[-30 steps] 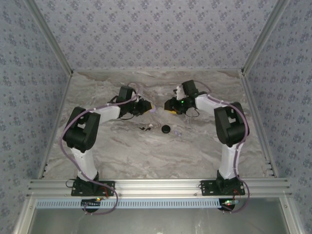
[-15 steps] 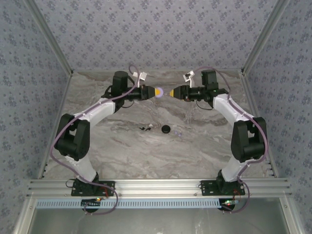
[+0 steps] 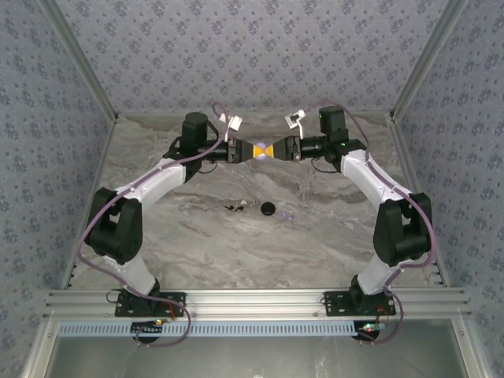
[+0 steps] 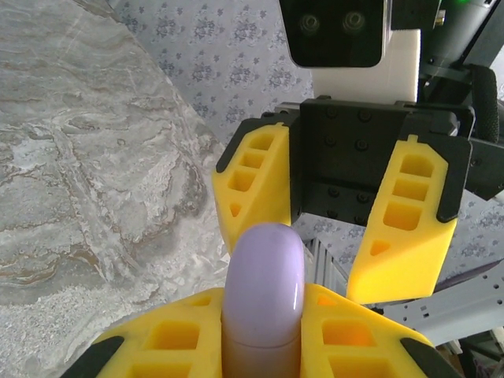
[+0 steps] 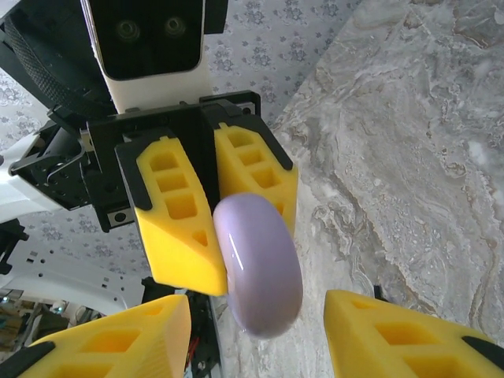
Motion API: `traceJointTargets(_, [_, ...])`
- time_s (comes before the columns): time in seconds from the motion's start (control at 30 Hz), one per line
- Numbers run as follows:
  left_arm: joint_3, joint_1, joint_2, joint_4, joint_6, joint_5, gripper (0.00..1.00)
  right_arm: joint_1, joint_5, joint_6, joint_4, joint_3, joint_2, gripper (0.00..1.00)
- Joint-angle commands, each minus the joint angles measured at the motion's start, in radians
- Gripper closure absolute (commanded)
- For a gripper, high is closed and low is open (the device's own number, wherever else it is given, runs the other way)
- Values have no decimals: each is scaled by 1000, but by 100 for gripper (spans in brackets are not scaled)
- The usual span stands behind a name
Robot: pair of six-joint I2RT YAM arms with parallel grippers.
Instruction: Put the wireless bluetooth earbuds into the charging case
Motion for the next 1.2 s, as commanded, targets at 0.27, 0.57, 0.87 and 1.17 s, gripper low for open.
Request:
traceJointTargets(0.27, [44, -17, -43, -26, 43, 40, 93, 16, -40, -28, -31, 45, 3, 62])
traceJointTargets(0.57, [50, -26, -45, -37, 50, 37, 93, 19, -44, -29, -39, 46, 4, 75])
traceJointTargets(0.87, [49, -27, -52, -59, 58, 36, 80, 0, -32, -4, -15, 34, -30, 80])
traceJointTargets(1.17, [31, -37, -62, -60, 61, 33, 68, -4, -20, 27, 12, 36, -35, 80])
